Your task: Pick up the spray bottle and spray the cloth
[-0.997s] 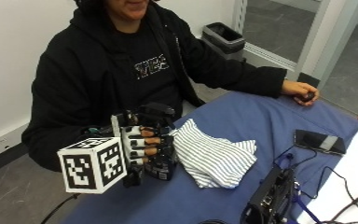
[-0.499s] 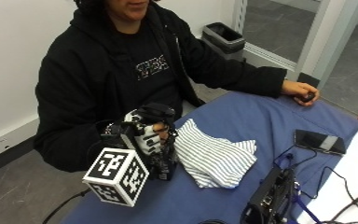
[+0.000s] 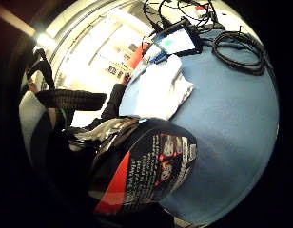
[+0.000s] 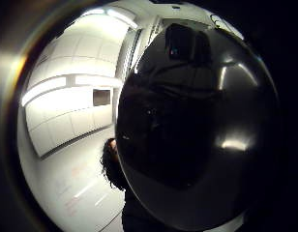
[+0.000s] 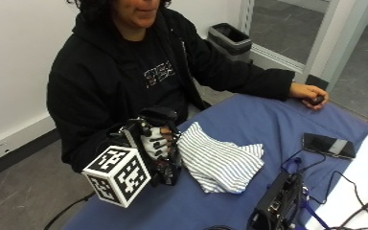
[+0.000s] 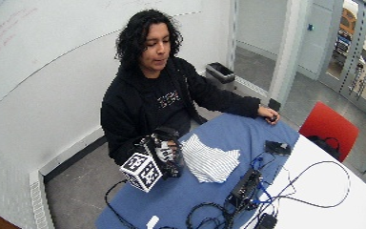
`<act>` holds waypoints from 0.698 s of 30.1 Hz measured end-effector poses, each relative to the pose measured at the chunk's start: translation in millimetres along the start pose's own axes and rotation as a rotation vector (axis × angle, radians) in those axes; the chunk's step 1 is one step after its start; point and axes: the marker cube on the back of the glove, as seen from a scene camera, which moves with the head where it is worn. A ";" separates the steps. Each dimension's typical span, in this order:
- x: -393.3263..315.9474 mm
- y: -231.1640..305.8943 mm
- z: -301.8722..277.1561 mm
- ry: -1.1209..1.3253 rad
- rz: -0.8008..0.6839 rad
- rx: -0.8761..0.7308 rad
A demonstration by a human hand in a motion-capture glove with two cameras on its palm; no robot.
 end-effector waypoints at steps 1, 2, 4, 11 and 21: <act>0.2 0.1 -0.2 -0.001 -0.002 0.002; 0.3 0.1 -0.5 -0.002 -0.003 0.003; 0.0 -0.7 -1.3 -0.008 0.000 0.001; -12.4 -4.1 -9.8 -0.003 0.066 -0.035; -54.8 -30.3 -18.7 0.095 0.420 -0.403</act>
